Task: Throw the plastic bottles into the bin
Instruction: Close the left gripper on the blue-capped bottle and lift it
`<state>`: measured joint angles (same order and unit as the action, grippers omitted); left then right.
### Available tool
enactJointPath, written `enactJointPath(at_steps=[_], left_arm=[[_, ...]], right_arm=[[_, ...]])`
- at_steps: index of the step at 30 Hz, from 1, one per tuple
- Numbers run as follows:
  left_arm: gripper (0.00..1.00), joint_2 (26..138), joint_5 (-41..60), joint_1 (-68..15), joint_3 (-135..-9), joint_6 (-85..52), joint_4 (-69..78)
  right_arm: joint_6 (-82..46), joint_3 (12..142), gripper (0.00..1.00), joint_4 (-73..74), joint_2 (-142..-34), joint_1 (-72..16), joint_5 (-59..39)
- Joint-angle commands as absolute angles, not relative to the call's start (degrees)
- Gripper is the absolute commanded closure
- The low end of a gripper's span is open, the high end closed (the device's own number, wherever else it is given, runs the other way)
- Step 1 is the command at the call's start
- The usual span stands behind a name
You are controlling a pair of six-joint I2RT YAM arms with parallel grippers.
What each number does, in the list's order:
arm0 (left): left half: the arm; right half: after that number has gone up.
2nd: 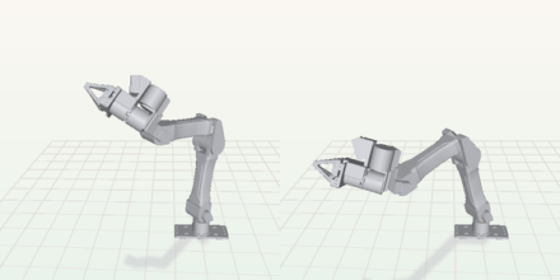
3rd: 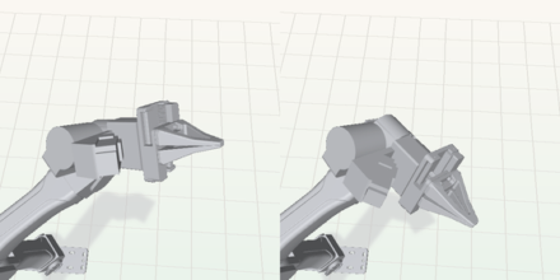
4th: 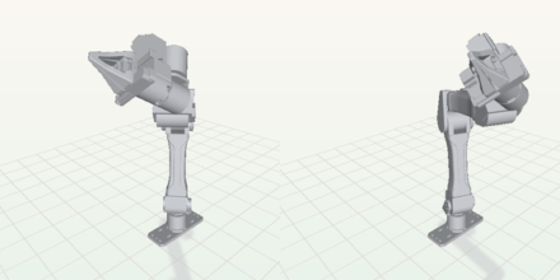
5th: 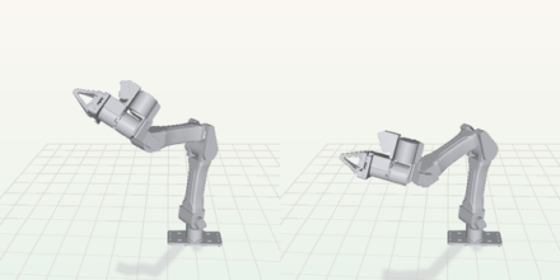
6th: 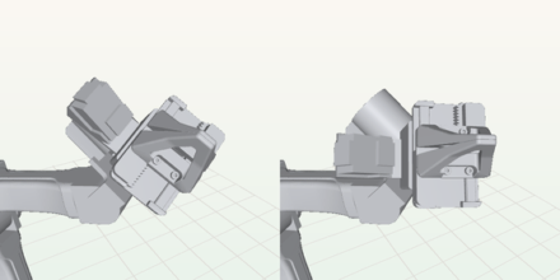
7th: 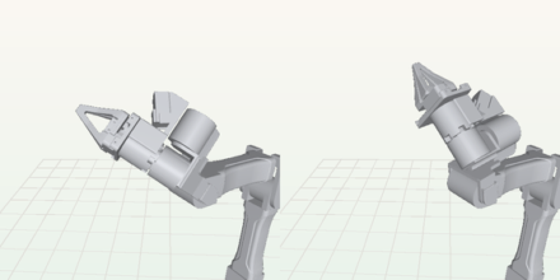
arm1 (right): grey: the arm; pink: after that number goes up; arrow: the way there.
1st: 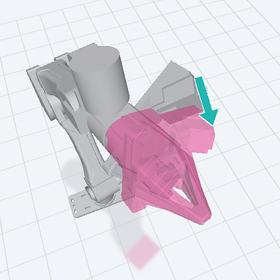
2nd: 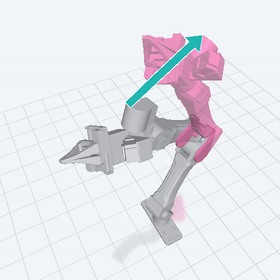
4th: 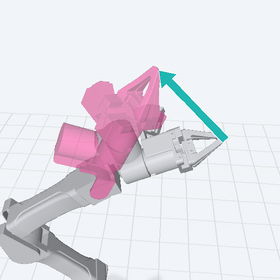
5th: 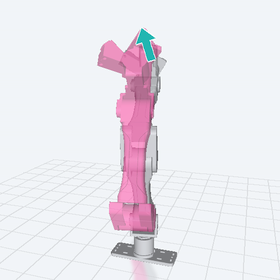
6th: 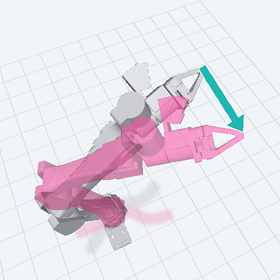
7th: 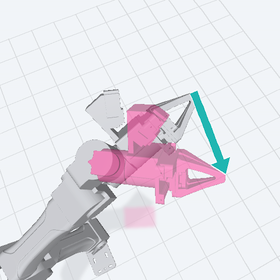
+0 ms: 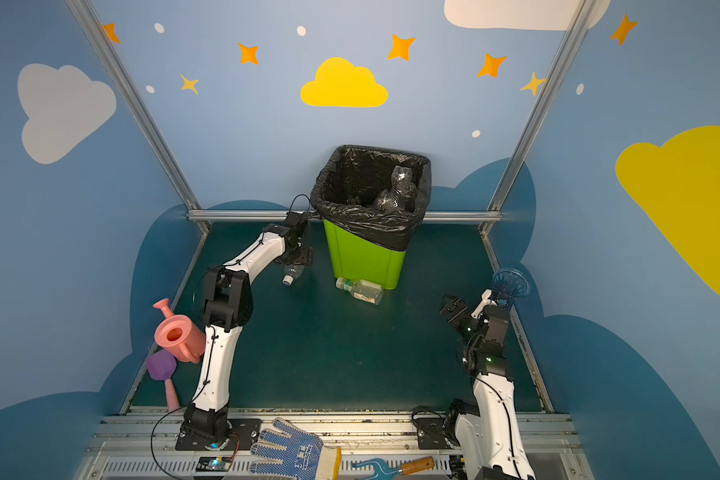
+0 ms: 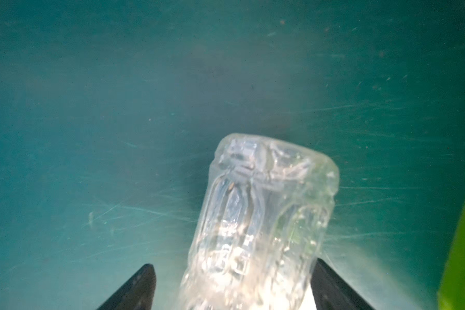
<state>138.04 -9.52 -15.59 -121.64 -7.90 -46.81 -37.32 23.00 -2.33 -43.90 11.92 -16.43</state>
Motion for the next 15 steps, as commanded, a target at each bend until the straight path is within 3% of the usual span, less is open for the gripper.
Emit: enactJointPath(at_steps=[1, 5, 11, 15], left_arm=[[0.19, 139.4, -10.1, -15.4, -123.4, -7.2, -50.9], [0.28, 139.3, -8.5, -15.4, -123.1, -7.5, -50.6], [0.48, 135.8, -3.4, -14.1, -121.8, -10.3, -49.5], [0.53, 126.9, 3.5, -11.1, -115.7, -15.4, -42.8]], right_arm=[[-37.6, 23.5, 0.02, -1.4, -44.3, 12.4, -17.5], [-37.8, 24.0, 0.02, -1.3, -44.7, 12.7, -17.9], [-38.1, 24.7, 0.02, -1.9, -44.7, 13.4, -18.6], [-38.2, 25.0, 0.02, -2.3, -44.1, 14.0, -18.9]])
